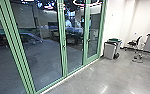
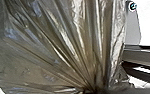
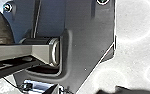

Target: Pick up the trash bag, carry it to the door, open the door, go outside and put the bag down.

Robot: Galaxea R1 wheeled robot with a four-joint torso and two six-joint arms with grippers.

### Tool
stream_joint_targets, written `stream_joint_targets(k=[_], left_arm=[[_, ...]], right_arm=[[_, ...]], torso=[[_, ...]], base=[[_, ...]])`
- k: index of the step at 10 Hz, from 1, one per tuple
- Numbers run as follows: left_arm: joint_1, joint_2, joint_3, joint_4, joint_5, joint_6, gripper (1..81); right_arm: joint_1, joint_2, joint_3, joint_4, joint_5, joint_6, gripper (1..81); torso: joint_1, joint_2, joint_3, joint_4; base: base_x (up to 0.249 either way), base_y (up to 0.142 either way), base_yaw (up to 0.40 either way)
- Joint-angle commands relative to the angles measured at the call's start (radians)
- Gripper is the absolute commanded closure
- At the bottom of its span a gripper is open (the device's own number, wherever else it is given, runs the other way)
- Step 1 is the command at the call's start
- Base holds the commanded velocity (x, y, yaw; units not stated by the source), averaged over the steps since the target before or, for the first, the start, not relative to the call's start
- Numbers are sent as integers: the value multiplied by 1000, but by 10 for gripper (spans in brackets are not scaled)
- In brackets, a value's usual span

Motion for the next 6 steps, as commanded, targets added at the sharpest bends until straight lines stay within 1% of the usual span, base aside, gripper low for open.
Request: stream_joint_targets(k=[1, 6], left_arm=[[-47, -4, 1, -13, 73, -1, 811], [-49, -1, 1, -9, 73, -1, 811]], right_arm=[[39, -6, -2, -7, -61, -3, 10], [36, -4, -9, -7, -61, -1, 10]], torso=[[0, 0, 0, 0], [0, 0, 0, 0]], base=[[126, 0, 0], [114, 0, 0]])
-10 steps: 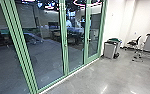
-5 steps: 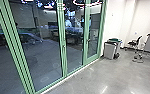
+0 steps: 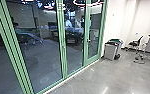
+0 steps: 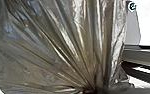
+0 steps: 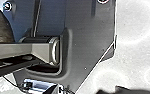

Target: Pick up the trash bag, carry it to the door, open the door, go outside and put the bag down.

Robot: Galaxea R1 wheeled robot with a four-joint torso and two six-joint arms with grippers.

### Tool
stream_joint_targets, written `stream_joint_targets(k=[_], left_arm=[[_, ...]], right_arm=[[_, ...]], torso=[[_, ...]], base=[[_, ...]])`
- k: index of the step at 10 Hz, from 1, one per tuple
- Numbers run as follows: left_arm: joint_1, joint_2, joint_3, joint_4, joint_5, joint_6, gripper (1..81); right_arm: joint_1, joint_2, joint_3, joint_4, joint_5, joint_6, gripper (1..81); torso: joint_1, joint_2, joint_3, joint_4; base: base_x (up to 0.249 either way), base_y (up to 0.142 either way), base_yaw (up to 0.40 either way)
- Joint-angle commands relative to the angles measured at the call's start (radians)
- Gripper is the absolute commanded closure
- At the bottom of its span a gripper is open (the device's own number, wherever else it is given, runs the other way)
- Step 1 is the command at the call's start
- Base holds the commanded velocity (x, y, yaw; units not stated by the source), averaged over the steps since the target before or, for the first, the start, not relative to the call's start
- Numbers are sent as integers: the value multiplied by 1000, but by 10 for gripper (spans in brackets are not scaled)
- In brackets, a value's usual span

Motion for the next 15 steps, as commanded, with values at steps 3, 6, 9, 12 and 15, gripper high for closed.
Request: stream_joint_targets(k=[3, 6, 9, 12, 15], left_arm=[[-51, -3, 1, -8, 78, -1, 811], [-51, -6, 1, -7, 78, -1, 811], [-50, -5, 1, -7, 78, -1, 811], [-51, -5, 1, -5, 78, -1, 811], [-51, -3, 1, -5, 78, -1, 811]], right_arm=[[43, 0, -7, -4, -58, -2, 10], [43, 4, -9, -5, -59, -2, 10], [43, 4, -10, -5, -59, -2, 10], [43, 4, -12, -5, -59, -2, 10], [43, 6, -12, -7, -59, -4, 10]], torso=[[0, 0, 0, 0], [0, 0, 0, 0], [0, 0, 0, 0], [0, 0, 0, 0], [0, 0, 0, 0]], base=[[114, 0, 0], [122, 0, 0], [125, -63, 0], [133, -79, 0], [136, -79, 0]])
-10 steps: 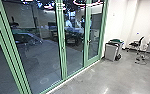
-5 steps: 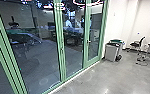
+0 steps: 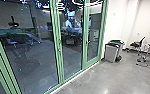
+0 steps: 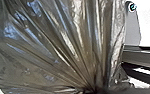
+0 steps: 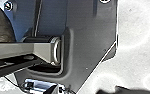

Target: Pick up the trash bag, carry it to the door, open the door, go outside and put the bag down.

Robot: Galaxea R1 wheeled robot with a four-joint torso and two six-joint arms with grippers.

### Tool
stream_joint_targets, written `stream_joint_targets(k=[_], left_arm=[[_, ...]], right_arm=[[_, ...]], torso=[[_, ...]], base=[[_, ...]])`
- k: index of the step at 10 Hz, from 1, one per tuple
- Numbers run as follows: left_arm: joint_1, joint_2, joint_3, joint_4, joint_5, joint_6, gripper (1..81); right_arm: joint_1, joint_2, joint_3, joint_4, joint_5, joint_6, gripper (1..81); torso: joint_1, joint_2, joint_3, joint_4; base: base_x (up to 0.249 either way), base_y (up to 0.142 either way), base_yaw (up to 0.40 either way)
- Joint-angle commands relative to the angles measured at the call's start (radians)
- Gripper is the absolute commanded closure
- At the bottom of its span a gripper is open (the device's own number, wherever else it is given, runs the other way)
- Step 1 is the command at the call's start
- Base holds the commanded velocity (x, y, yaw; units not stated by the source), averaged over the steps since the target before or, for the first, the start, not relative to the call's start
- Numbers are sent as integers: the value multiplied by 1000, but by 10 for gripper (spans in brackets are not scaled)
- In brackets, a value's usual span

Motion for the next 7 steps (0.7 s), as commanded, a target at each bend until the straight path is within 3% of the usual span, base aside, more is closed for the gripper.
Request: stream_joint_targets(k=[1, 7], left_arm=[[-48, -4, 1, -6, 79, -1, 811], [-48, -5, 1, -6, 79, -1, 811]], right_arm=[[43, -10, 0, -6, -58, -4, 10], [43, -8, 0, -9, -57, -4, 10]], torso=[[0, 0, 0, 0], [0, 0, 0, 0]], base=[[140, -79, 0], [140, -79, 0]])
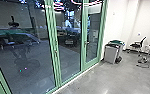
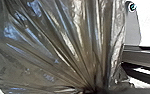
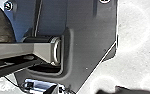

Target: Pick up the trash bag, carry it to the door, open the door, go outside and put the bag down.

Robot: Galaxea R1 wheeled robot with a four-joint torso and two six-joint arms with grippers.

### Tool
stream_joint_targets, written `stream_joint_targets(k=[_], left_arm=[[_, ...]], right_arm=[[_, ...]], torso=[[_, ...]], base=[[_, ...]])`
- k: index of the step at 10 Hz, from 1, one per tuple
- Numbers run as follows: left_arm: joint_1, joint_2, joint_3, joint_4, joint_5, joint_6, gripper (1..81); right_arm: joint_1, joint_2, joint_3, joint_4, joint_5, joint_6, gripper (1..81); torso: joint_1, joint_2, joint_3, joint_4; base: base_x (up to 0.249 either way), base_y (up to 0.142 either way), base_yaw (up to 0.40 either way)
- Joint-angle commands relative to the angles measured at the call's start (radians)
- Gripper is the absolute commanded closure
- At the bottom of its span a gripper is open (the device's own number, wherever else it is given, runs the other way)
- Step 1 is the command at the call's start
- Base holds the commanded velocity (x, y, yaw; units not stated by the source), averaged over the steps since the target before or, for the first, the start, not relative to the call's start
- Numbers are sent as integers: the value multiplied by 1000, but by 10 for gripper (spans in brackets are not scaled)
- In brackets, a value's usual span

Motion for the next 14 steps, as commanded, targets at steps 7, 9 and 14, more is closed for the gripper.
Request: stream_joint_targets(k=[7, 9, 14], left_arm=[[-49, -7, 1, -5, 79, -1, 811], [-49, -7, 1, -9, 78, 1, 811], [-49, -5, 1, -9, 78, 1, 811]], right_arm=[[41, -7, -3, -10, -57, -5, 10], [37, -7, -6, -12, -57, -5, 10], [37, 4, -11, -24, -57, -4, 10]], torso=[[0, 0, 0, 0], [0, 0, 0, 0], [0, 0, 0, 0]], base=[[140, -79, 0], [140, -78, 0], [140, -79, 0]])
